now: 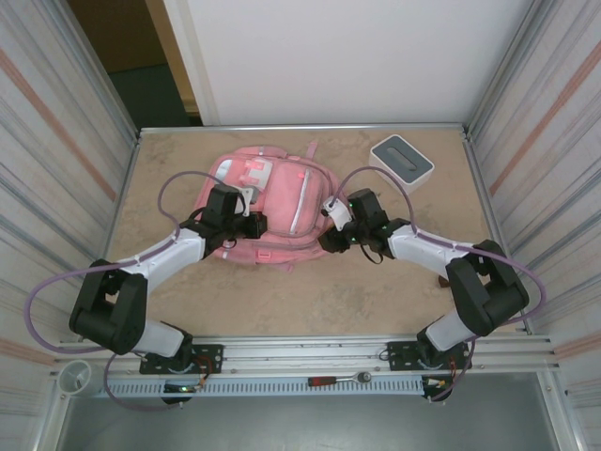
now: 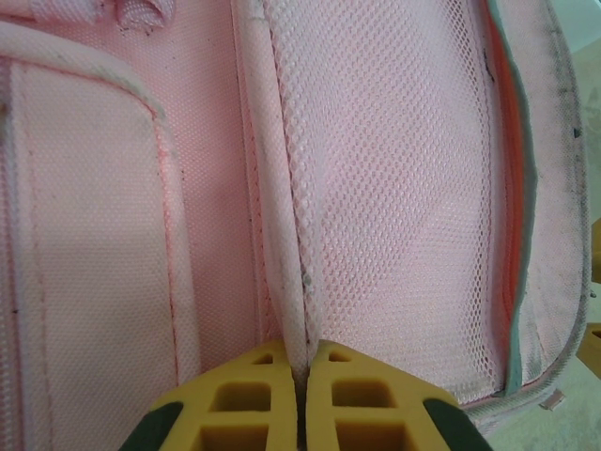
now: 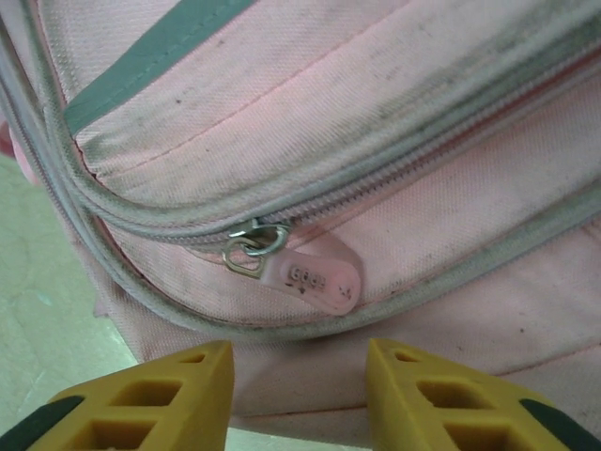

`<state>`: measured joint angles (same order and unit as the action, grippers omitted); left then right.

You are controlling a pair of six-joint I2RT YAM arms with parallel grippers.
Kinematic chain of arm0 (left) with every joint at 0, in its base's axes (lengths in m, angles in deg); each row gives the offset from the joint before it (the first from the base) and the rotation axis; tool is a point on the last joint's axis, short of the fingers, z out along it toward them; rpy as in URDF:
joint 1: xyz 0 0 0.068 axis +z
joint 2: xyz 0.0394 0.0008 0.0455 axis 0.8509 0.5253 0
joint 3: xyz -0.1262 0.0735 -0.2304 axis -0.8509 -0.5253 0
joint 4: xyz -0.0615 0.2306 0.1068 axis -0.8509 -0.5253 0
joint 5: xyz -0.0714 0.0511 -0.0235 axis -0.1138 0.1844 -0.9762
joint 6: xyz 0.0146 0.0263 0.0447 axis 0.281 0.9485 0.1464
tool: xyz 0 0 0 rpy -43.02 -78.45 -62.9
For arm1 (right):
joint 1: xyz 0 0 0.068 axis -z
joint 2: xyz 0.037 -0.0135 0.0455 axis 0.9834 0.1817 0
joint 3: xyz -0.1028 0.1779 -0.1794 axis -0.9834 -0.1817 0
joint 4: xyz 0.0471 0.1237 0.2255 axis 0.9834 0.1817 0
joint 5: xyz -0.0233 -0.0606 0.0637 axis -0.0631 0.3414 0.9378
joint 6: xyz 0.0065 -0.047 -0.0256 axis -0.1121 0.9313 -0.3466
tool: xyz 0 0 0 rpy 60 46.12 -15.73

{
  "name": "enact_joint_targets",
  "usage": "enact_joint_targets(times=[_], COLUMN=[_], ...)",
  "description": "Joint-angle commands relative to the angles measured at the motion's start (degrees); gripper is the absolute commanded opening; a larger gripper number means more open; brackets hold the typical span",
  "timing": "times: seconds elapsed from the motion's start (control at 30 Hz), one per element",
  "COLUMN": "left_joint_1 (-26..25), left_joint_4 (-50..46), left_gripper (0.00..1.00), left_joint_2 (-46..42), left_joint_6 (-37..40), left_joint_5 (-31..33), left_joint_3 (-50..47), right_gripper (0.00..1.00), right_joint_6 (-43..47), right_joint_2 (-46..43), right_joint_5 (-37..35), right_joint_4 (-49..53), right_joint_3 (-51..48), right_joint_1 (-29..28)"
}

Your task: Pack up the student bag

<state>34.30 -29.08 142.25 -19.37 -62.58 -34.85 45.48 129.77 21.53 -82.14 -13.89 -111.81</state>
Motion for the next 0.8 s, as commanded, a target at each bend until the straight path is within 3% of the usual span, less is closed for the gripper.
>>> enact_joint_targets(times=[0.0, 0.23, 0.53, 0.77], left_joint_1=[0.9, 0.9, 0.9, 0.9], left_joint_4=[-0.9, -1.1, -1.0, -0.8], left_gripper=[0.03, 0.03, 0.04, 0.04], left_joint_2=[0.9, 1.0, 1.4, 1.7], left_joint_6=[1.9, 2.1, 2.3, 2.4], left_joint_5=[4.6, 4.5, 4.0, 5.3], left_joint_3=[0.7, 0.8, 0.8, 0.9], right_gripper=[0.42, 0.42, 0.39, 0.20], right_joint_6=[4.1, 7.5, 8.8, 8.1], right_joint_2=[-0.7, 2.3, 3.0, 3.6], right_joint_5=[-4.3, -8.9, -7.9, -6.4], right_joint_4=[-0.8, -1.7, -2.8, -2.9], right_joint_3=[1.0, 3.1, 4.2, 3.9], right_joint_1=[-1.1, -3.3, -3.3, -3.4])
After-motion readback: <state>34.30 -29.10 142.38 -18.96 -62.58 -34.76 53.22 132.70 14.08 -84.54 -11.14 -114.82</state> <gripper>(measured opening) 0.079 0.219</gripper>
